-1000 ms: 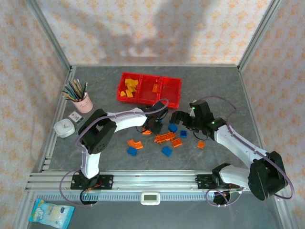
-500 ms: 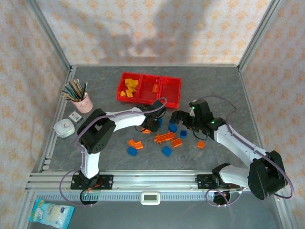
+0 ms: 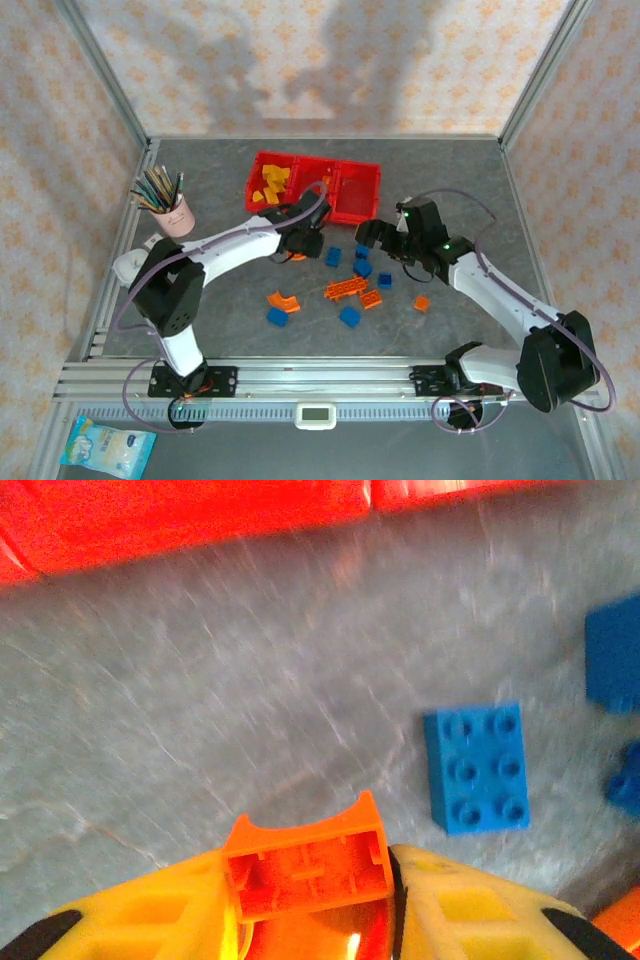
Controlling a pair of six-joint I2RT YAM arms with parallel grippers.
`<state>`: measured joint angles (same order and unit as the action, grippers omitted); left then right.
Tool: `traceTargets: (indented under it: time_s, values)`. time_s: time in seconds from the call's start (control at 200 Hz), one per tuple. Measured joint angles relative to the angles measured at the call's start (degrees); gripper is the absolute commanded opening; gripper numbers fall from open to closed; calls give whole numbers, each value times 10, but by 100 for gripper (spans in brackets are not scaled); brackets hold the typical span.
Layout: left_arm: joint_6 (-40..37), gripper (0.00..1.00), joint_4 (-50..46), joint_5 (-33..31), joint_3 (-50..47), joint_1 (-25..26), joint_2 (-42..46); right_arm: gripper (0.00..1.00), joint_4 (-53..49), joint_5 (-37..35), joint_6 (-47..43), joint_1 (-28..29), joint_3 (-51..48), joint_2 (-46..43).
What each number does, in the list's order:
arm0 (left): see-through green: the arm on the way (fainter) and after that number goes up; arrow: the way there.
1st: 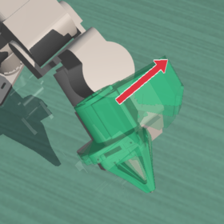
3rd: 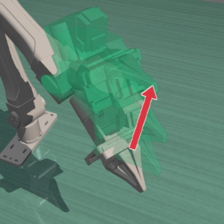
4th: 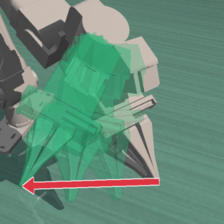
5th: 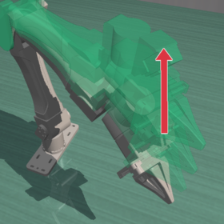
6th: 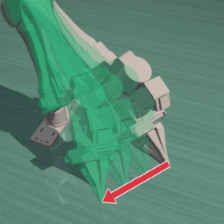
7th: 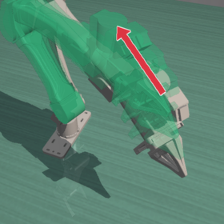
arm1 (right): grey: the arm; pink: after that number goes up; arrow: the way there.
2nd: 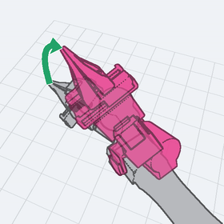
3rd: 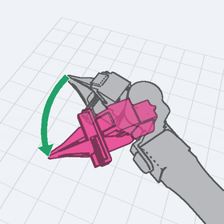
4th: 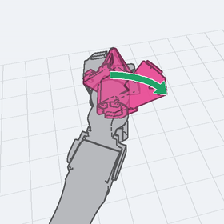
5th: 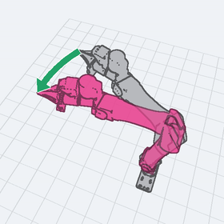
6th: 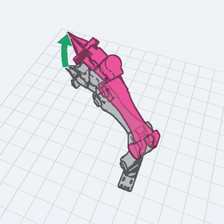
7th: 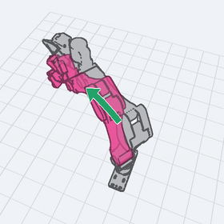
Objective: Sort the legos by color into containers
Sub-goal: Place the lego in the container.
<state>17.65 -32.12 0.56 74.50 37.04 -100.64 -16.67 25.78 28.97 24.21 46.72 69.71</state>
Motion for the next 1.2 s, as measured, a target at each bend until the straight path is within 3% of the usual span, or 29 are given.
traceTargets:
  time_s: [0.18, 0.435, 0.656, 0.931, 1.201]
  values:
    - [14, 39, -14, -19, 156, -47, -50, 100, 9, 2, 0, -22, 25, 28]
    - [49, 40, -16, -40, 403, -99, -250, 100, 26, -2, 0, -45, 46, 54]
    - [68, 60, -46, -41, 521, -118, -366, 100, 27, -3, -3, -45, 69, 60]
    - [67, 62, -57, -14, 512, -119, -334, 100, 23, -2, -10, -45, 74, 60]
    - [47, 64, -11, 23, 247, -73, -116, 100, -8, 2, -28, -45, 58, 34]
